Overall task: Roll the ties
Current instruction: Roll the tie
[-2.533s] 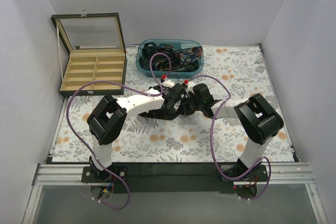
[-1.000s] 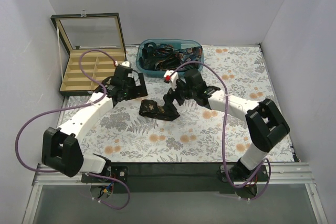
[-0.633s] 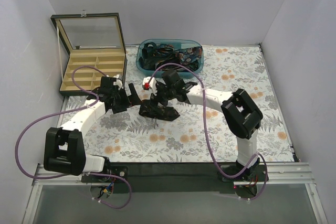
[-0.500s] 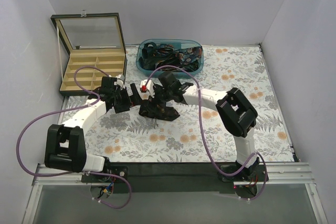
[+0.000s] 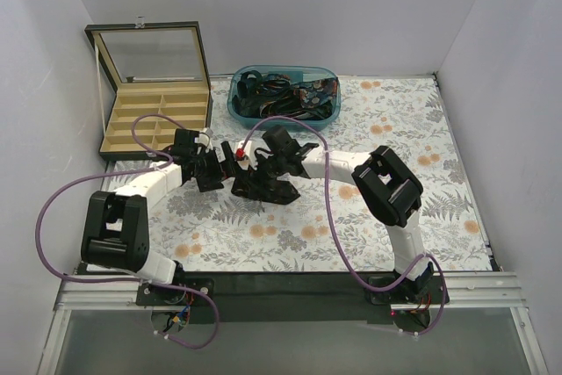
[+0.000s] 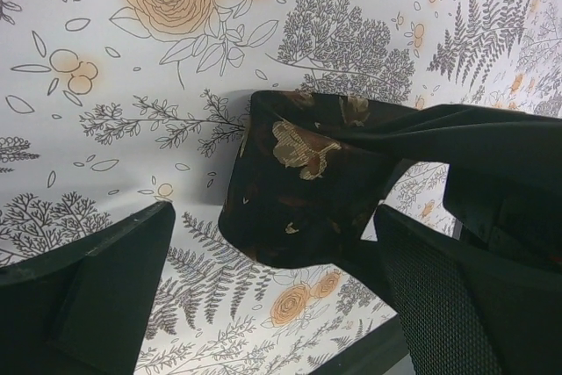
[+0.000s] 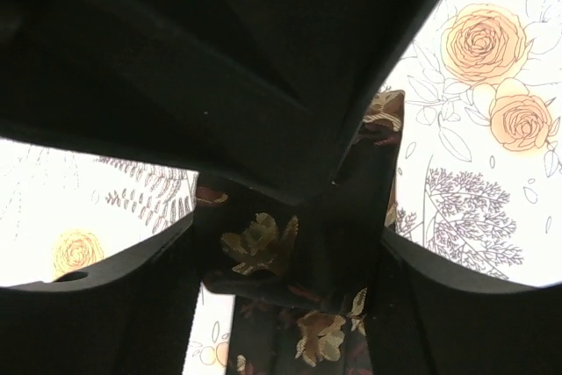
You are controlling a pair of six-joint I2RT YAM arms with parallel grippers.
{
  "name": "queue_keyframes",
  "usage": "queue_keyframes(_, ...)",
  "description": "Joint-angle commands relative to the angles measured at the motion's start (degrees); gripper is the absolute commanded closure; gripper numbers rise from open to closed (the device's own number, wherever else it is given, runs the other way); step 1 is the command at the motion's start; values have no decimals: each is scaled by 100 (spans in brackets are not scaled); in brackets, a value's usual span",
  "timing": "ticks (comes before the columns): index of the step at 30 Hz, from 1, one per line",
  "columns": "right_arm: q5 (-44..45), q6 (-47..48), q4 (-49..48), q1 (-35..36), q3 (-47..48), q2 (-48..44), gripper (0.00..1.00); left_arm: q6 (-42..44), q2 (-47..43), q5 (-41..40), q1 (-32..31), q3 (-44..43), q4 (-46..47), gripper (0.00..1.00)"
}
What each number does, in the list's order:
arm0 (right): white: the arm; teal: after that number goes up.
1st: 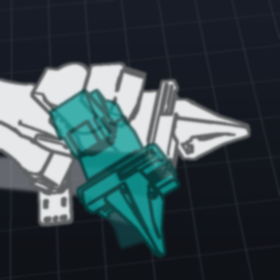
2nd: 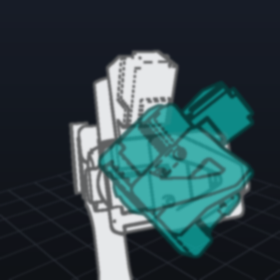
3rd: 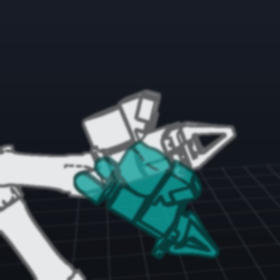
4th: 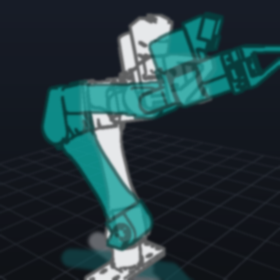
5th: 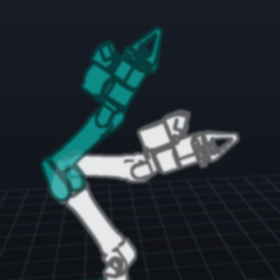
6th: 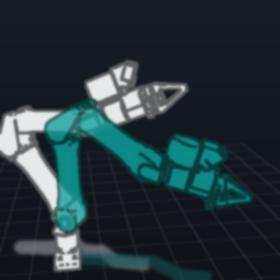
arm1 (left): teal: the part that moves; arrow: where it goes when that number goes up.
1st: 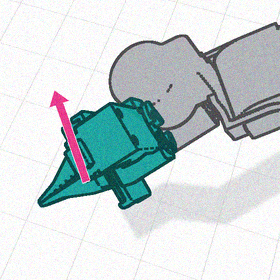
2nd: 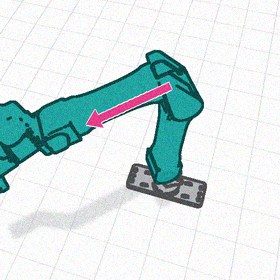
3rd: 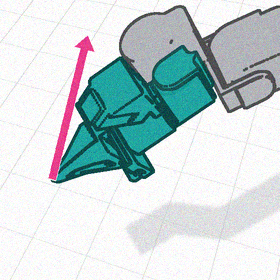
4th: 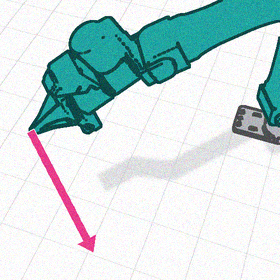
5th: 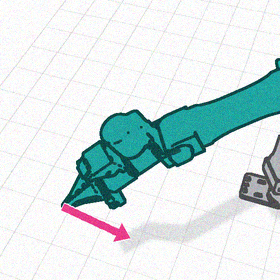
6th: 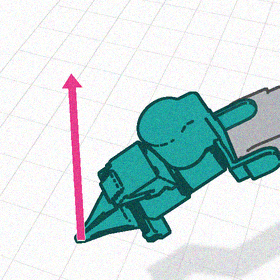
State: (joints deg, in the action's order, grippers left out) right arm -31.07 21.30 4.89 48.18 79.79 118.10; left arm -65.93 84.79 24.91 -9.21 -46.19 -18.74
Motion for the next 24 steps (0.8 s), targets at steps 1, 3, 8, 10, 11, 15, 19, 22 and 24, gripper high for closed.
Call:
queue_keyframes(1, -172, -293, -610, 24, -235, -68, 43, -165, 28, 234, 25, 14, 169, 11)
queue_keyframes(3, -128, -372, -839, 24, -428, -86, 44, -174, 72, 312, 25, 23, 195, 12)
queue_keyframes(8, -13, -434, -1217, 24, -736, -103, 47, -174, 212, 515, 33, 93, 274, 17)
queue_keyframes(10, -4, -416, -1235, 7, -745, -68, 47, -157, 257, 655, 25, 119, 301, 17)
queue_keyframes(11, -13, -416, -1262, -2, -763, -60, 47, -166, 292, 691, 25, 128, 318, 18)
queue_keyframes(15, -101, -460, -1463, -37, -920, -7, 50, -131, 380, 796, 25, 190, 362, 18)
queue_keyframes(19, -154, -539, -1684, -81, -1123, 11, 51, -122, 468, 858, 25, 216, 406, 20)
queue_keyframes(22, -189, -548, -1745, -72, -1202, 46, 51, -157, 547, 911, 25, 199, 442, 21)
queue_keyframes(24, -198, -548, -1789, -81, -1246, 46, 51, -192, 564, 920, 25, 207, 485, 21)
